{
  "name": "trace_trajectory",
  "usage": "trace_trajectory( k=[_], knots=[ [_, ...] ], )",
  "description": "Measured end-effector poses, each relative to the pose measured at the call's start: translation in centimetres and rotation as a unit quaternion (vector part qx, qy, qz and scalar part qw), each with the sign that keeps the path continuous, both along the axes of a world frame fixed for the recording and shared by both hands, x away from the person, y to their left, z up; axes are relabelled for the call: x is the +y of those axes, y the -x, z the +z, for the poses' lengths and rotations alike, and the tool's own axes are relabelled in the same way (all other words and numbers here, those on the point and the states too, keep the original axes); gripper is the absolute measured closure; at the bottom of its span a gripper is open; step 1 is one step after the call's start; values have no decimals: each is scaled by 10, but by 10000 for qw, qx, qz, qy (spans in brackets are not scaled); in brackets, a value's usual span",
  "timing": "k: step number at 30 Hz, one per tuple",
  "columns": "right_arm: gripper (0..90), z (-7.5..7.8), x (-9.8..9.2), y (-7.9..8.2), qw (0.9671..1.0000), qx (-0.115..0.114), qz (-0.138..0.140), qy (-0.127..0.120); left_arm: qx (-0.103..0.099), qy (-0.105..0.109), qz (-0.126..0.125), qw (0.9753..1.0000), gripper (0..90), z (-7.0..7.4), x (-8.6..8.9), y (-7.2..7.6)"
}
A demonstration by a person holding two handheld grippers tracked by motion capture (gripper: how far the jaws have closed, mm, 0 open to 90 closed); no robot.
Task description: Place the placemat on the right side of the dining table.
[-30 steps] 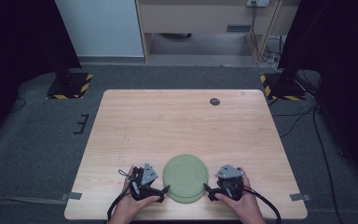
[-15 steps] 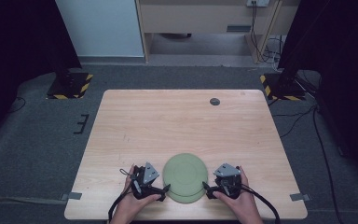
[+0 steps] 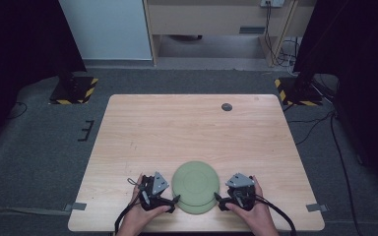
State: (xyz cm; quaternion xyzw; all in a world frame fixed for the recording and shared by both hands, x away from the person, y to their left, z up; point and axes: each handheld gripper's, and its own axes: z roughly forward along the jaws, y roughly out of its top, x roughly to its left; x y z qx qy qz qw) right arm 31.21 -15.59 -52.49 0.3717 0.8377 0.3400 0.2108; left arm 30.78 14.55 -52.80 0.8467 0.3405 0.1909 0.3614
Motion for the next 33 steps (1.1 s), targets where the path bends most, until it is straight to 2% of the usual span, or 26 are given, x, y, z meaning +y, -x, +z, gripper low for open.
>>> trace_trajectory(
  k=[12, 20, 33],
  knots=[
    [44, -1, 2, -4, 9999, -28, -119, 15, -15, 15, 64, 10000, 8, -1, -1, -3],
    [54, 1, 2, -2, 10000, -52, -75, -10, -20, 33, -24, 10000, 24, 1, -1, 0],
    [40, 0, 5, -5, 9999, -73, -117, 45, -5, 17, 19, 10000, 8, -1, -3, -4]
  ],
)
